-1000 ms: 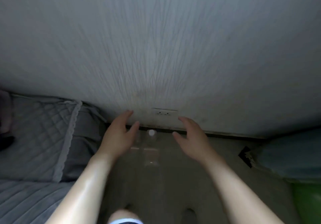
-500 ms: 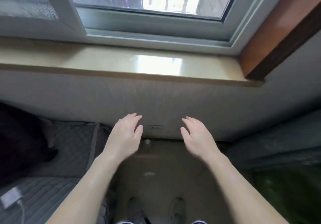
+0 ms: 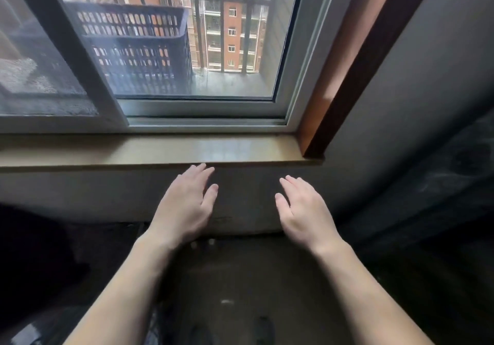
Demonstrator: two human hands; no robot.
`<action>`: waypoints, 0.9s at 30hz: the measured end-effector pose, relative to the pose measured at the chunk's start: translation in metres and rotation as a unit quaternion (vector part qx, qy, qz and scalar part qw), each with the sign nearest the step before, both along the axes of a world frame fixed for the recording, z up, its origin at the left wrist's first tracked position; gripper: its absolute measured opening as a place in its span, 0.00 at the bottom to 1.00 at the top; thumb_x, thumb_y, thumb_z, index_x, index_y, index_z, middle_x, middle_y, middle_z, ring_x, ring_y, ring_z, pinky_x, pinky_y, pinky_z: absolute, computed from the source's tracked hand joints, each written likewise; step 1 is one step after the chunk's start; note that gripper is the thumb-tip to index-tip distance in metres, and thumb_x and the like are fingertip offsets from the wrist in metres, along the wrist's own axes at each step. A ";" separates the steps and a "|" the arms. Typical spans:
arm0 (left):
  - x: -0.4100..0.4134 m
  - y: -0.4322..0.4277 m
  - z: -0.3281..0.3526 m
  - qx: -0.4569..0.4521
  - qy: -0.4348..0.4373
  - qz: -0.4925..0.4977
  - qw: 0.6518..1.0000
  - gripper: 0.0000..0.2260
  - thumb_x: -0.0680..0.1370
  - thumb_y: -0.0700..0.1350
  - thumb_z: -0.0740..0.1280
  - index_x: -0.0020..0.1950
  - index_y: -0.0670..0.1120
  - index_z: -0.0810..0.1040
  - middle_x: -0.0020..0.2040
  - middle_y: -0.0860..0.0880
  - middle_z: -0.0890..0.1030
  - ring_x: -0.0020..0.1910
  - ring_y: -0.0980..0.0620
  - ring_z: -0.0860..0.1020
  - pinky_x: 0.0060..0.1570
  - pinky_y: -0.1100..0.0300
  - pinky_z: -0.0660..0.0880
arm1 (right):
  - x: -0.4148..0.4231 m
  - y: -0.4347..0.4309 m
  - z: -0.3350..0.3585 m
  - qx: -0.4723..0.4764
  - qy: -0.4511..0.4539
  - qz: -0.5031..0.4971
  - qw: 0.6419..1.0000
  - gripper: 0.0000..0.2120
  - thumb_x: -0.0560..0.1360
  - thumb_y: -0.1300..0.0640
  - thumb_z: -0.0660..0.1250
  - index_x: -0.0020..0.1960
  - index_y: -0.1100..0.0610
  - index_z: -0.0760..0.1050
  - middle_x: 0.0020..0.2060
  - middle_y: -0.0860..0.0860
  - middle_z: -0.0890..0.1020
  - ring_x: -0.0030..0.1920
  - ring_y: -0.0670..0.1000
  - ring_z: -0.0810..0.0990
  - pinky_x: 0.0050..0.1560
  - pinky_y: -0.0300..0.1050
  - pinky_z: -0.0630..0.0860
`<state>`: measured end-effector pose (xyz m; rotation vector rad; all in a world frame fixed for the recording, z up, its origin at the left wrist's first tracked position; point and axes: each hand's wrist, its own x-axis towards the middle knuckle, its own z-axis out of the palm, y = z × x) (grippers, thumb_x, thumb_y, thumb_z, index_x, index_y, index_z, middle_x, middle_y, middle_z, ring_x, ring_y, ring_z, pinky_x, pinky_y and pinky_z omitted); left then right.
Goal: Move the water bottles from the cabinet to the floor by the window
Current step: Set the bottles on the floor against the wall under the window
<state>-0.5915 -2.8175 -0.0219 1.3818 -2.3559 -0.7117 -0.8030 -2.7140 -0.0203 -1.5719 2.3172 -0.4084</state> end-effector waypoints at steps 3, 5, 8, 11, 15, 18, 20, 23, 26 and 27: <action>-0.010 0.010 0.021 -0.021 -0.009 -0.009 1.000 0.21 0.82 0.49 0.58 0.74 0.47 0.67 0.76 0.50 0.65 0.76 0.53 0.59 0.75 0.56 0.54 | -0.007 0.010 0.021 -0.001 0.015 -0.001 1.000 0.23 0.82 0.50 0.56 0.74 0.56 0.65 0.74 0.51 0.67 0.75 0.53 0.61 0.75 0.47 0.56; -0.016 0.018 0.030 -0.027 -0.016 -0.012 0.999 0.21 0.82 0.49 0.58 0.74 0.47 0.67 0.75 0.49 0.65 0.75 0.53 0.59 0.75 0.56 0.54 | -0.011 0.017 0.032 0.002 0.036 0.002 0.999 0.21 0.81 0.50 0.56 0.71 0.58 0.68 0.71 0.52 0.71 0.72 0.54 0.64 0.72 0.48 0.58; -0.025 0.029 0.038 -0.017 -0.033 -0.015 0.999 0.21 0.82 0.50 0.57 0.75 0.48 0.65 0.76 0.50 0.63 0.76 0.54 0.57 0.75 0.54 0.53 | -0.018 0.026 0.043 -0.009 0.050 0.005 0.999 0.19 0.81 0.51 0.57 0.68 0.59 0.71 0.68 0.53 0.73 0.69 0.55 0.67 0.70 0.48 0.61; -0.035 0.039 0.044 -0.009 -0.048 -0.024 0.999 0.22 0.82 0.51 0.55 0.76 0.49 0.64 0.77 0.50 0.62 0.77 0.54 0.55 0.76 0.54 0.52 | -0.026 0.034 0.050 -0.026 0.046 0.007 0.999 0.21 0.81 0.51 0.57 0.71 0.57 0.69 0.72 0.52 0.70 0.72 0.54 0.64 0.72 0.48 0.58; -0.051 0.056 0.051 -0.012 -0.053 -0.026 0.998 0.21 0.82 0.52 0.55 0.75 0.49 0.64 0.77 0.51 0.62 0.77 0.54 0.55 0.76 0.55 0.51 | -0.038 0.047 0.058 -0.038 0.036 0.003 0.999 0.21 0.81 0.51 0.57 0.72 0.57 0.68 0.73 0.52 0.68 0.74 0.54 0.63 0.74 0.49 0.57; -0.066 0.066 0.054 -0.017 -0.054 -0.033 0.998 0.21 0.82 0.51 0.55 0.75 0.49 0.65 0.77 0.50 0.62 0.77 0.54 0.56 0.76 0.55 0.52 | -0.048 0.058 0.062 -0.045 0.036 -0.002 0.998 0.21 0.81 0.50 0.57 0.71 0.57 0.69 0.72 0.52 0.70 0.73 0.55 0.63 0.73 0.50 0.58; -0.075 0.071 0.054 -0.022 -0.055 -0.037 0.998 0.21 0.82 0.51 0.55 0.75 0.49 0.65 0.77 0.50 0.63 0.77 0.54 0.56 0.76 0.55 0.52 | -0.054 0.065 0.063 -0.049 0.038 -0.003 0.998 0.22 0.80 0.50 0.56 0.72 0.56 0.69 0.72 0.52 0.70 0.74 0.55 0.64 0.73 0.50 0.59; -0.087 0.078 0.055 -0.039 -0.052 -0.042 0.997 0.21 0.82 0.51 0.56 0.75 0.49 0.66 0.76 0.50 0.64 0.76 0.54 0.57 0.75 0.56 0.52 | -0.063 0.076 0.063 -0.046 0.042 -0.007 0.998 0.22 0.81 0.50 0.57 0.72 0.55 0.68 0.73 0.51 0.69 0.74 0.54 0.63 0.74 0.50 0.58; -0.095 0.083 0.056 -0.058 -0.054 -0.049 0.996 0.21 0.82 0.51 0.56 0.74 0.48 0.67 0.76 0.49 0.65 0.76 0.52 0.59 0.75 0.54 0.55 | -0.070 0.086 0.063 -0.044 0.046 -0.021 0.998 0.22 0.81 0.49 0.56 0.73 0.55 0.67 0.74 0.52 0.68 0.74 0.54 0.63 0.75 0.51 0.58; -0.096 0.085 0.056 -0.062 -0.056 -0.053 0.995 0.21 0.82 0.51 0.57 0.74 0.48 0.67 0.75 0.49 0.65 0.76 0.52 0.60 0.74 0.53 0.56 | -0.071 0.089 0.064 -0.042 0.045 -0.027 0.998 0.22 0.81 0.49 0.57 0.73 0.55 0.67 0.74 0.52 0.68 0.75 0.54 0.63 0.75 0.52 0.58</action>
